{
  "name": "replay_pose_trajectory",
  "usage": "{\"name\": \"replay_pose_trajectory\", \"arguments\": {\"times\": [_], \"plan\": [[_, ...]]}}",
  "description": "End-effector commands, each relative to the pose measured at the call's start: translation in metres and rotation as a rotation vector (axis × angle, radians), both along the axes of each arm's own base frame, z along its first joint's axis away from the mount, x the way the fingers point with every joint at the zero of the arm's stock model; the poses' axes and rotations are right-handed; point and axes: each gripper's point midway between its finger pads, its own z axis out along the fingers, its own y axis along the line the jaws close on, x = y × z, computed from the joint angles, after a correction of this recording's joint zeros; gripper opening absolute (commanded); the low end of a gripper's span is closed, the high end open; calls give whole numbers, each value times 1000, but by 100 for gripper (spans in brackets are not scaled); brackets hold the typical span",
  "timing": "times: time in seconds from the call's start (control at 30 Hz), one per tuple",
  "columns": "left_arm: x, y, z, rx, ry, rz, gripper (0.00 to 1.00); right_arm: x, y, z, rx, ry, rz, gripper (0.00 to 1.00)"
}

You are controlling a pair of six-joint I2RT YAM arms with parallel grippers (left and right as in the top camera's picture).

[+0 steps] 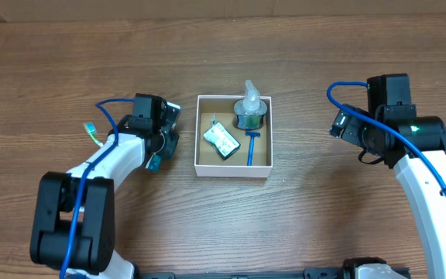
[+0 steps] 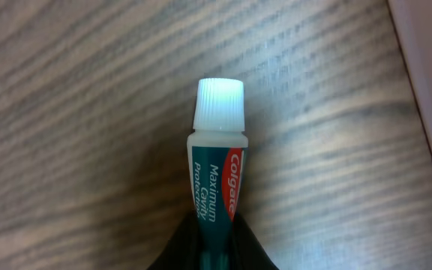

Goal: Pack container
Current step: 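Move the left gripper back and grasp the Colgate toothpaste tube, then place the toothpaste tube into the box and open the left gripper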

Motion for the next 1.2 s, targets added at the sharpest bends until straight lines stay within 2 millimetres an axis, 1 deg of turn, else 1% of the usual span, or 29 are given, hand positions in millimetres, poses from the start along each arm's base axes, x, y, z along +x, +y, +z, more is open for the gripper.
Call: {"name": "replay_pose_trajectory", "arguments": {"times": [0.0, 0.07, 0.13, 0.17, 0.2, 0.3, 0.33, 0.43, 0.53, 0.57, 0.77, 0.83, 0.93, 1.03, 1.1, 1.17], "plan": [[21, -3, 63, -50, -132, 66, 12, 5, -1, 11, -2, -37, -8, 100], [22, -4, 101, -127, -171, 182, 16, 5, -1, 11, -2, -37, -8, 100], [19, -11, 126, -222, -182, 249, 17, 5, -1, 11, -2, -37, -8, 100], [17, -18, 137, -284, -180, 267, 17, 5, -1, 11, -2, -37, -8, 100], [12, -31, 156, -390, -174, 278, 17, 5, -1, 11, -2, -37, -8, 100], [0, -63, 194, -633, -140, 280, 13, 5, -1, 11, -2, -37, -8, 100], [-5, -72, 204, -691, -126, 278, 12, 5, -1, 11, -2, -37, -8, 100], [-16, -93, 216, -760, -98, 273, 12, 5, -1, 11, -2, -37, -8, 100], [-27, -122, 221, -773, -85, 201, 11, 5, -1, 11, -2, -37, -8, 100], [-31, -131, 220, -763, -84, 204, 11, 5, -1, 11, -2, -38, -8, 100], [-36, -157, 215, -657, -180, 246, 13, 5, -1, 11, -2, -37, -8, 100], [-38, -168, 210, -620, -206, 263, 14, 5, -1, 11, -2, -37, -8, 100], [-35, -181, 202, -600, -219, 251, 15, 5, -1, 11, -2, -37, -8, 100], [-27, -193, 190, -601, -216, 241, 16, 5, -1, 11, -2, -37, -8, 100], [-20, -194, 178, -579, -214, 253, 17, 5, -1, 11, -2, -37, -8, 100], [-12, -189, 164, -532, -231, 287, 19, 5, -1, 11, -2, -37, -8, 100]]}}
